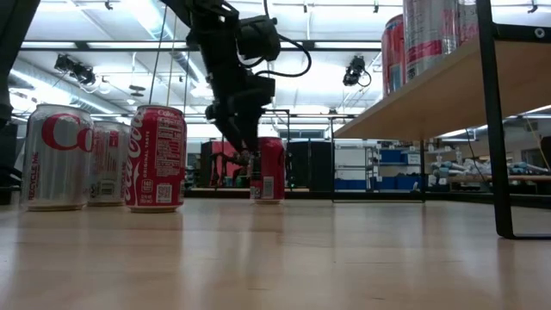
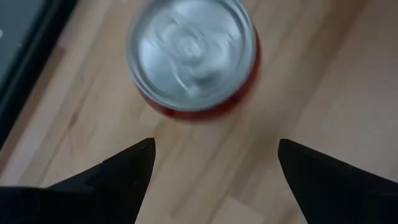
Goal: Place canned beverage on shelf
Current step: Put the red black soda can on the shelf aligned with the other red black soda can
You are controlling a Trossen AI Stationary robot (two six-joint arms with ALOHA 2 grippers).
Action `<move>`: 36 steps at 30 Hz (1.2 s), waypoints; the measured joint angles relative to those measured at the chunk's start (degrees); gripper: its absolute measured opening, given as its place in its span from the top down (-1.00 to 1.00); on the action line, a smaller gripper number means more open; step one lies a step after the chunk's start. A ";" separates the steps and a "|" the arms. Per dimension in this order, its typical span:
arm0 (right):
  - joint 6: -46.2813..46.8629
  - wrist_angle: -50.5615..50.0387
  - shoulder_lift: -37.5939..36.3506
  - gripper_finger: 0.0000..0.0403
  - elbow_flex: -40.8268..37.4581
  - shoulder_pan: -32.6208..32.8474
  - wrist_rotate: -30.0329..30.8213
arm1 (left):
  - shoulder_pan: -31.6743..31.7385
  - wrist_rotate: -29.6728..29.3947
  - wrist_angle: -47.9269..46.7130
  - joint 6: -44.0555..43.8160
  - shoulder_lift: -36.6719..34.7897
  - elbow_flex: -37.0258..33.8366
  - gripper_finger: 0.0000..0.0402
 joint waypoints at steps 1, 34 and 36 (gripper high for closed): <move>-0.01 -0.01 0.00 -0.50 0.00 0.00 0.00 | 0.25 -0.04 0.65 -0.20 0.00 0.00 -0.74; 0.90 0.01 -0.02 -0.50 0.00 0.00 -0.02 | 3.80 -0.38 18.30 3.97 5.73 0.00 -0.74; 0.89 0.22 -0.02 -0.50 0.00 0.00 -0.02 | 3.80 0.04 18.91 5.21 5.75 0.00 -0.74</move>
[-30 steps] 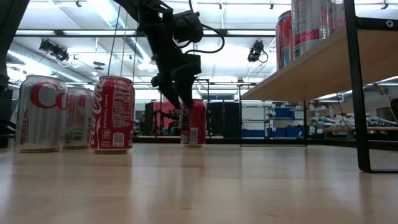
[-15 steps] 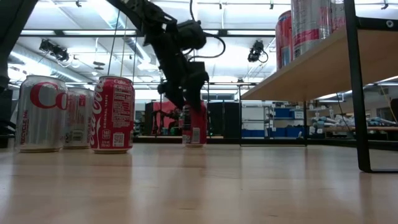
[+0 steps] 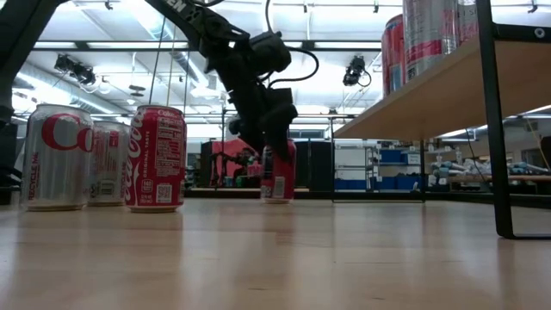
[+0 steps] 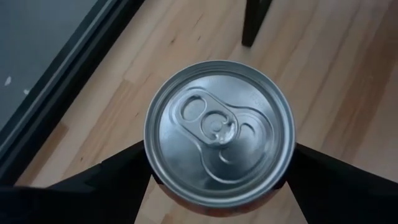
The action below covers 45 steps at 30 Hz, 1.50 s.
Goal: Place canned beverage on shelf
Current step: Put the red black soda can on the shelf aligned with the other red black soda can
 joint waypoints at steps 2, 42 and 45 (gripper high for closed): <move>-0.22 0.54 0.00 -0.50 0.00 0.00 0.00 | 0.00 0.76 0.63 1.51 0.00 0.00 -0.74; -6.58 9.40 0.02 -0.50 0.00 -6.72 2.76 | -1.48 11.97 7.40 19.39 -16.46 -0.02 -0.53; -10.11 13.64 0.00 -0.50 0.00 -9.59 1.29 | -1.42 13.70 8.94 23.04 -16.46 -0.02 -0.53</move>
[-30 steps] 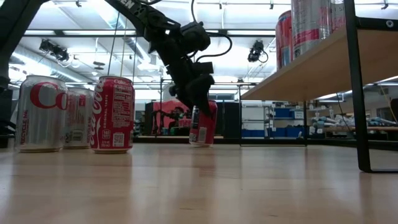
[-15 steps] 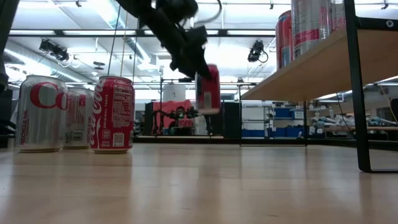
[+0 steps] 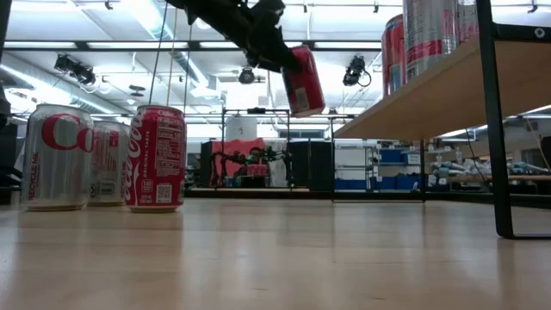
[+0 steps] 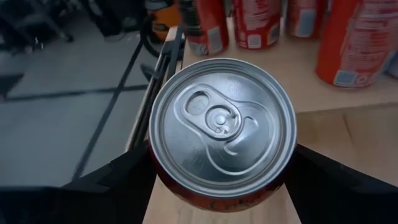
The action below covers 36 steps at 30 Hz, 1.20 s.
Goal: Place canned beverage on shelf
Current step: Put the red black soda can on the shelf aligned with the other red black soda can
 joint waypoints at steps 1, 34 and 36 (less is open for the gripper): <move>-0.53 1.17 0.01 -0.50 0.00 -1.00 -0.59 | 0.05 0.07 0.22 1.31 0.00 0.00 -0.53; -1.24 12.59 4.72 -0.35 0.00 -7.87 4.88 | 8.33 25.52 9.00 0.15 7.10 6.82 -0.54; -1.35 12.37 4.70 -0.35 0.00 -7.37 8.47 | 8.33 26.25 5.32 1.35 8.35 10.44 -0.54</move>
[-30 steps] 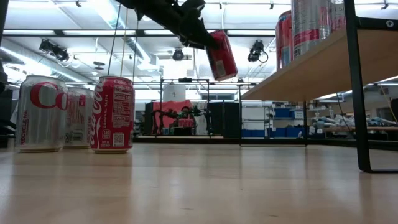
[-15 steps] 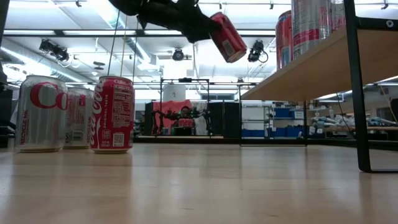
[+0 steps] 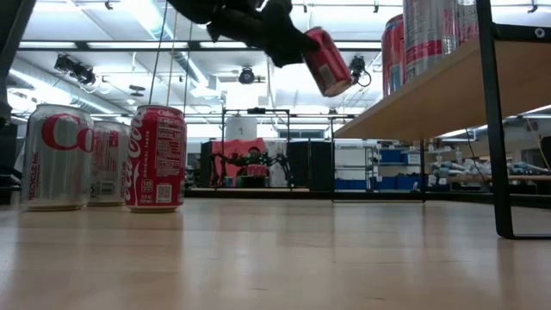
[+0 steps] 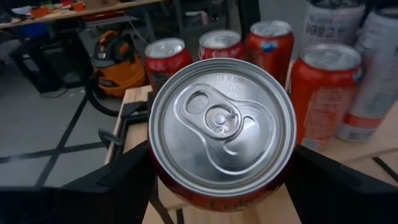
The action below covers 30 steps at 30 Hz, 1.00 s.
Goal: Place canned beverage on shelf
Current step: Put the red black soda can on the shelf aligned with the other red black soda can
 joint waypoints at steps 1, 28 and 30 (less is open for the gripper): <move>-0.09 -0.51 0.00 -0.35 0.00 0.26 1.22 | -0.02 -0.04 -1.31 0.48 0.84 1.77 -0.54; 1.66 -9.53 0.00 -0.35 0.00 2.47 5.05 | -0.72 -5.40 -7.47 1.90 15.04 16.08 -0.54; 1.96 -9.51 0.00 -0.35 0.00 2.47 4.85 | -0.74 -5.82 -8.60 1.95 15.22 16.03 -0.54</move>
